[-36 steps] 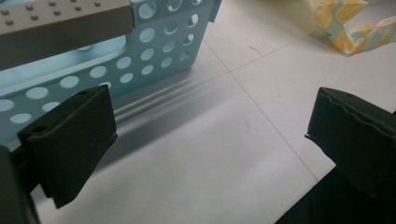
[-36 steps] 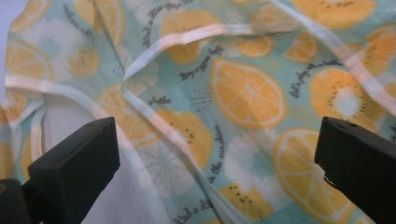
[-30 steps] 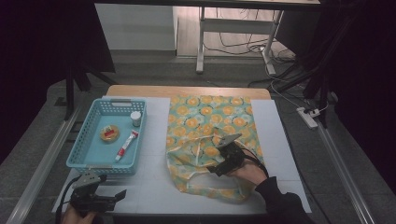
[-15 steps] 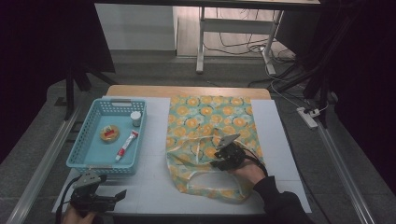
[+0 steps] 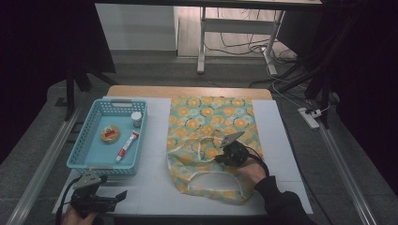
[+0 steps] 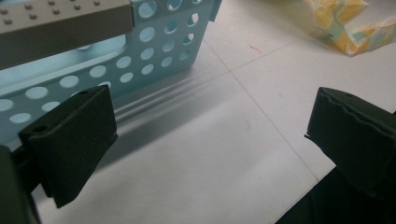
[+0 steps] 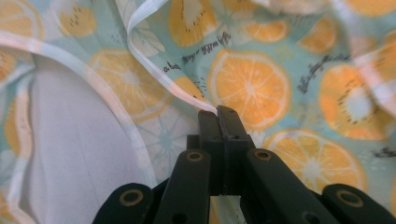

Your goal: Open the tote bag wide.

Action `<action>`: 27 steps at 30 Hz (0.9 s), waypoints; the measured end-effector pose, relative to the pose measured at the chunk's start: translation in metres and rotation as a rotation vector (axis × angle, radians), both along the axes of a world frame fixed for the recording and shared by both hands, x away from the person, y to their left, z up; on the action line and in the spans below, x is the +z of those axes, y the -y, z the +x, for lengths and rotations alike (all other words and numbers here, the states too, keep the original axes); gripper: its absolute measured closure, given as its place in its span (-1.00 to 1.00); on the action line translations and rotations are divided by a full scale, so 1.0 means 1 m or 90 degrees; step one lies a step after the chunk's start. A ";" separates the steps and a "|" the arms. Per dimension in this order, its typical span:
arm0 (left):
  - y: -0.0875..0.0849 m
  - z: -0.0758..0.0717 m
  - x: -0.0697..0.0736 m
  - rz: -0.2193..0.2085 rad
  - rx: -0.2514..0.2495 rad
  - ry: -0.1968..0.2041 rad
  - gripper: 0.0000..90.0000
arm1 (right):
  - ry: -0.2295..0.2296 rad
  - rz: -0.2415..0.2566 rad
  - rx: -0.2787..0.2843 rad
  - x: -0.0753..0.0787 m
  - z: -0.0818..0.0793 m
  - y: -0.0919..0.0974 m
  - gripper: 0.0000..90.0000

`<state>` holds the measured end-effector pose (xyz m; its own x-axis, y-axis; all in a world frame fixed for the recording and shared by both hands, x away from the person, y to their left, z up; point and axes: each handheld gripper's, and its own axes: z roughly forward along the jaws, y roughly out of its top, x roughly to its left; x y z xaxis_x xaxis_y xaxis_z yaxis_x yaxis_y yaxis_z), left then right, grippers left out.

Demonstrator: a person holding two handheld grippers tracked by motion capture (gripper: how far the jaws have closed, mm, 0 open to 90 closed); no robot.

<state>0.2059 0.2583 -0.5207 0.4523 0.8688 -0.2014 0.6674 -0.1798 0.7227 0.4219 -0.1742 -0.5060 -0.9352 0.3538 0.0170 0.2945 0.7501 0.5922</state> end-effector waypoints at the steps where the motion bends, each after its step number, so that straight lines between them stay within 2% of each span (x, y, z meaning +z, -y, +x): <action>1: 0.000 0.000 0.000 0.000 0.000 0.000 -0.96 | 0.003 0.010 0.000 0.005 0.000 0.001 1.00; 8: 0.000 0.000 0.000 0.001 0.000 0.000 -0.96 | -0.006 0.049 -0.015 0.016 0.006 0.002 1.00; 16: 0.000 0.000 0.000 0.000 0.001 0.000 -0.96 | -0.012 0.067 -0.017 0.026 0.009 0.001 1.00; 19: 0.000 0.000 0.000 0.000 0.001 -0.001 -0.96 | -0.008 0.069 -0.018 0.030 0.010 0.000 1.00; 23: 0.000 0.000 0.000 -0.001 0.002 -0.001 -0.96 | 0.001 0.094 -0.026 0.041 0.017 0.001 1.00; 27: 0.000 0.000 0.000 -0.001 0.001 -0.001 -0.96 | 0.007 0.101 -0.025 0.048 0.022 -0.001 1.00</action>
<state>0.2060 0.2587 -0.5207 0.4499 0.8696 -0.2036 0.6690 -0.1772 0.7218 0.4434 -0.1736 -0.4579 -0.9212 0.3835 0.0659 0.3149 0.6351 0.7053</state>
